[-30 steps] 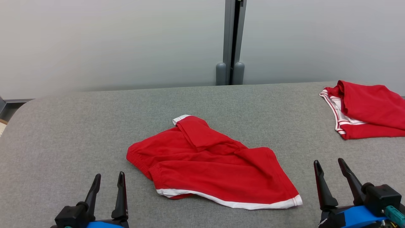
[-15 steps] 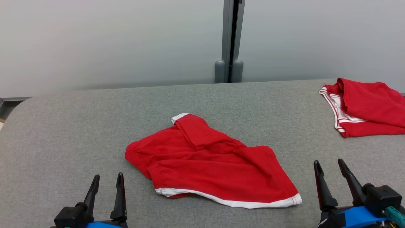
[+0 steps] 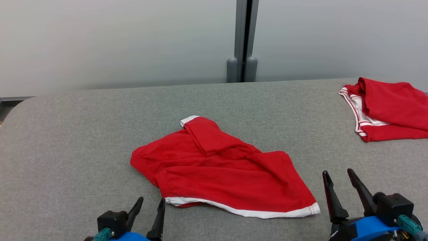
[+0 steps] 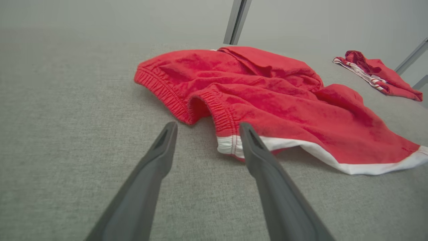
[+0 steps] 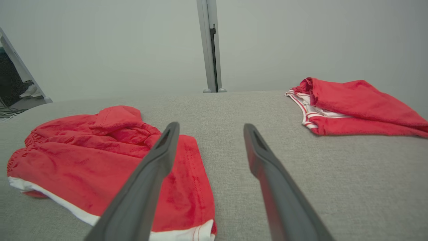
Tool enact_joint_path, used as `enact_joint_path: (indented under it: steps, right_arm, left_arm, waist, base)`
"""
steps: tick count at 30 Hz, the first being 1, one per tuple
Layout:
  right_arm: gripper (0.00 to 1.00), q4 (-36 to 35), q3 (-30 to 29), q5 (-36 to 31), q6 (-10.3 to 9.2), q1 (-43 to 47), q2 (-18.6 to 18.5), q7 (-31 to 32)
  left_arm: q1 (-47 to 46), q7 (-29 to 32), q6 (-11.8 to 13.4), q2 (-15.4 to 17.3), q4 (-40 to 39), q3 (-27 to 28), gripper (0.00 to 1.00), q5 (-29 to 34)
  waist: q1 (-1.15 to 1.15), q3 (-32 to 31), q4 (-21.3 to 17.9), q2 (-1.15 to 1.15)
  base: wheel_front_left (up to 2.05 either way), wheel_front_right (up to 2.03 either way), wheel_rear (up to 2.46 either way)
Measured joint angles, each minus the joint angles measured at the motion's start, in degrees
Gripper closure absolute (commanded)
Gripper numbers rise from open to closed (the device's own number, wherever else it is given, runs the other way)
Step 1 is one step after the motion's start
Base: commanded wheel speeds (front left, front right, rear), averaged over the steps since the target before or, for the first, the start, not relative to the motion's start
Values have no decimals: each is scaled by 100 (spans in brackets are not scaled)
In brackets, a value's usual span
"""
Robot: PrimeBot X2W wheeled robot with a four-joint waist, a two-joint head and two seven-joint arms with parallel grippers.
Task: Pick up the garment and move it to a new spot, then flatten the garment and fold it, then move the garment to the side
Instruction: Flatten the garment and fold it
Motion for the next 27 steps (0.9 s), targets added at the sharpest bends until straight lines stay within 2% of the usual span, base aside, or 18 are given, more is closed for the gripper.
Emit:
enact_joint_path:
  steps: [6,13,14,15,16,17,20,27]
  right_arm:
    - [0,57,175,51,0,-146,0,-25]
    - [0,115,257,56,-1,-277,0,-73]
    - [0,126,267,56,-1,-285,0,-78]
    - [0,141,280,56,-1,-287,0,-86]
    - [0,156,303,56,-1,-293,0,-99]
    - [0,175,331,56,-1,-307,0,-98]
    - [0,244,432,59,0,-337,0,-51]
    - [0,920,506,310,-1,-332,0,979]
  left_arm:
    - [-428,226,-85,-14,708,-383,0,-320]
    - [-833,221,-88,77,1109,-806,0,-735]
    - [-874,224,-88,94,1181,-832,19,-770]
    - [-906,200,-94,114,1246,-854,33,-786]
    - [-936,183,-94,131,1300,-872,64,-842]
    - [-965,146,-94,151,1339,-910,100,-870]
    - [-1037,51,-94,180,1423,-1022,100,-967]
    - [-1070,-114,-96,210,1574,-1225,100,-1095]
  waist:
    - [0,109,-97,0]
    - [0,277,-239,0]
    - [0,297,-252,0]
    - [1,313,-263,0]
    - [1,325,-274,0]
    - [0,335,-284,0]
    - [0,353,-295,0]
    - [0,356,-257,0]
  base:
    - [0,0,0]
    - [0,0,0]
    - [0,0,0]
    - [0,0,0]
    - [0,0,0]
    - [0,0,0]
    - [0,0,0]
    - [0,0,0]
